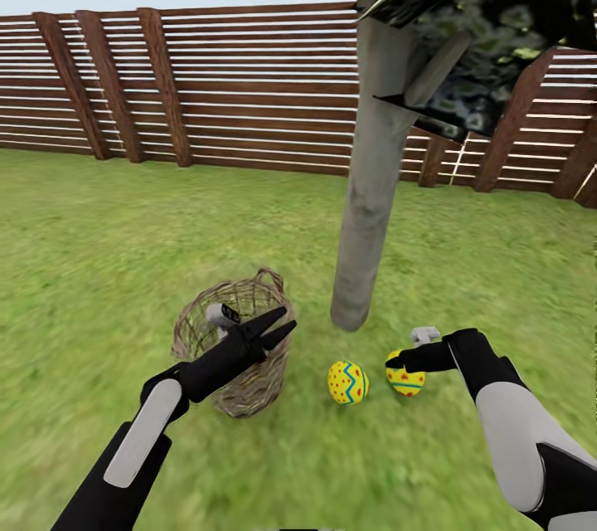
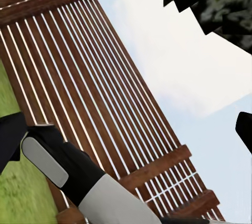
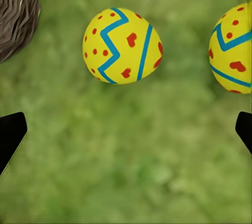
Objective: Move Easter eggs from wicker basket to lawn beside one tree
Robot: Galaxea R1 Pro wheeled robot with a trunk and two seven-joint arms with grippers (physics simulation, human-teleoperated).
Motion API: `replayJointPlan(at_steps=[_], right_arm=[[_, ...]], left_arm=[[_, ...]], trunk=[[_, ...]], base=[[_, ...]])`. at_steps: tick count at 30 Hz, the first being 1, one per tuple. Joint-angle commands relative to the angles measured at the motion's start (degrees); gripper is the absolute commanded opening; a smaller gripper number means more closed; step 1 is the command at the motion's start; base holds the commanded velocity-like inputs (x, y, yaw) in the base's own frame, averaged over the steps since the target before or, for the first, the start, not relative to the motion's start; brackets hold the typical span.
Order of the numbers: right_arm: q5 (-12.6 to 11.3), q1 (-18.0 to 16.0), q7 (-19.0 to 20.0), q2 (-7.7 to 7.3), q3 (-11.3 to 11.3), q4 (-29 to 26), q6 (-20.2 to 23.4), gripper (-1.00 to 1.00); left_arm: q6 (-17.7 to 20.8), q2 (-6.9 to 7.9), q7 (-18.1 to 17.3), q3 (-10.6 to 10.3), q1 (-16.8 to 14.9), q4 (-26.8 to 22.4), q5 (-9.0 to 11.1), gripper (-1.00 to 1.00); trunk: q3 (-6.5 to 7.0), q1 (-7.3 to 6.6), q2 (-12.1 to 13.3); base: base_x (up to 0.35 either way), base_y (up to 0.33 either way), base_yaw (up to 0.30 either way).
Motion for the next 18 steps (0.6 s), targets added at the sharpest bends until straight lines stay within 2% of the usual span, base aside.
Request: replayJointPlan(at_steps=[1,4,10,18], right_arm=[[0.57,-0.06,0.48,0.07,-0.43,-0.03,0.17,1.00],[0.57,-0.06,0.48,0.07,-0.47,0.04,0.17,1.00],[0.57,-0.06,0.48,0.22,-0.48,0.12,0.17,1.00],[0.57,-0.06,0.40,0.24,-0.48,0.14,0.17,1.00]], left_arm=[[0.31,0.04,0.05,-0.04,-0.03,0.01,0.44,1.00],[0.25,-0.02,0.05,-0.04,-0.01,0.01,0.43,1.00],[0.18,-0.07,-0.02,-0.04,0.04,0.03,0.45,1.00],[0.19,-0.05,-0.04,-0.04,0.06,0.09,0.42,1.00]], trunk=[[-0.01,0.02,-0.02],[0.08,0.02,-0.02],[0.12,0.02,-0.02],[0.12,0.02,-0.02]], base=[[0.228,0.247,-0.241],[0.159,0.252,-0.179],[0.035,0.091,-0.032],[0.001,0.303,-0.001]])
